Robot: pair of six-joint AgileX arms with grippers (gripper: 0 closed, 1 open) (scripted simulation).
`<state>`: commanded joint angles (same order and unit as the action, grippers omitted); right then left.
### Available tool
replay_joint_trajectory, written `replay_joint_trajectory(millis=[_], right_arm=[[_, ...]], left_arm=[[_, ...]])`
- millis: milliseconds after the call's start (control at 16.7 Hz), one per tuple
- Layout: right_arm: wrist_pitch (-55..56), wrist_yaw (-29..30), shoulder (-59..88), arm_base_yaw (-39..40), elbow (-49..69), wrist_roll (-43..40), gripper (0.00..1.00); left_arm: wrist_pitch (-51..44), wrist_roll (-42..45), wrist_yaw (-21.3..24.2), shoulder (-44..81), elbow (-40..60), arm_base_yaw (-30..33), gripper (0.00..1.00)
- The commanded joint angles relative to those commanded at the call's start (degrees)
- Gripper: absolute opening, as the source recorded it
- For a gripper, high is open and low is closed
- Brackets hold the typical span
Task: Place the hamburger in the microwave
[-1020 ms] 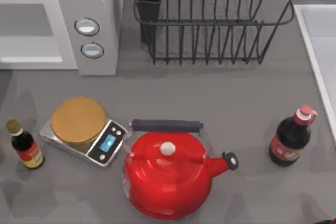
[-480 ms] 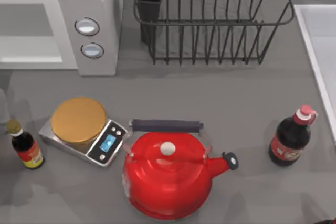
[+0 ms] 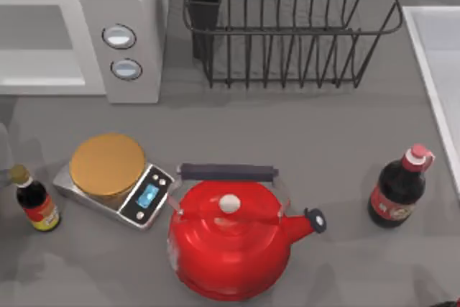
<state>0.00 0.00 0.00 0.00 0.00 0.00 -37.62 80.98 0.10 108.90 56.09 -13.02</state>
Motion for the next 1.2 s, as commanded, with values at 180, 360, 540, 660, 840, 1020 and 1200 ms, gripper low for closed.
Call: replay_joint_trajectory(millis=[180, 360, 540, 660, 840, 1020, 1200], right_arm=[[0.0, 0.0, 0.0, 0.0, 0.0, 0.0, 1.00], [0.0, 0.0, 0.0, 0.0, 0.0, 0.0, 1.00], [0.0, 0.0, 0.0, 0.0, 0.0, 0.0, 1.00], [0.0, 0.0, 0.0, 0.0, 0.0, 0.0, 1.00], [0.0, 0.0, 0.0, 0.0, 0.0, 0.0, 1.00], [0.0, 0.0, 0.0, 0.0, 0.0, 0.0, 1.00], [0.0, 0.0, 0.0, 0.0, 0.0, 0.0, 1.00]], left_arm=[[0.0, 0.0, 0.0, 0.0, 0.0, 0.0, 0.47], [0.0, 0.0, 0.0, 0.0, 0.0, 0.0, 0.25], [0.0, 0.0, 0.0, 0.0, 0.0, 0.0, 0.02], [0.0, 0.0, 0.0, 0.0, 0.0, 0.0, 0.00], [0.0, 0.0, 0.0, 0.0, 0.0, 0.0, 0.00], [0.0, 0.0, 0.0, 0.0, 0.0, 0.0, 0.00], [-5.4, -0.9, -0.1, -3.8, 1.9, 0.0, 0.00]])
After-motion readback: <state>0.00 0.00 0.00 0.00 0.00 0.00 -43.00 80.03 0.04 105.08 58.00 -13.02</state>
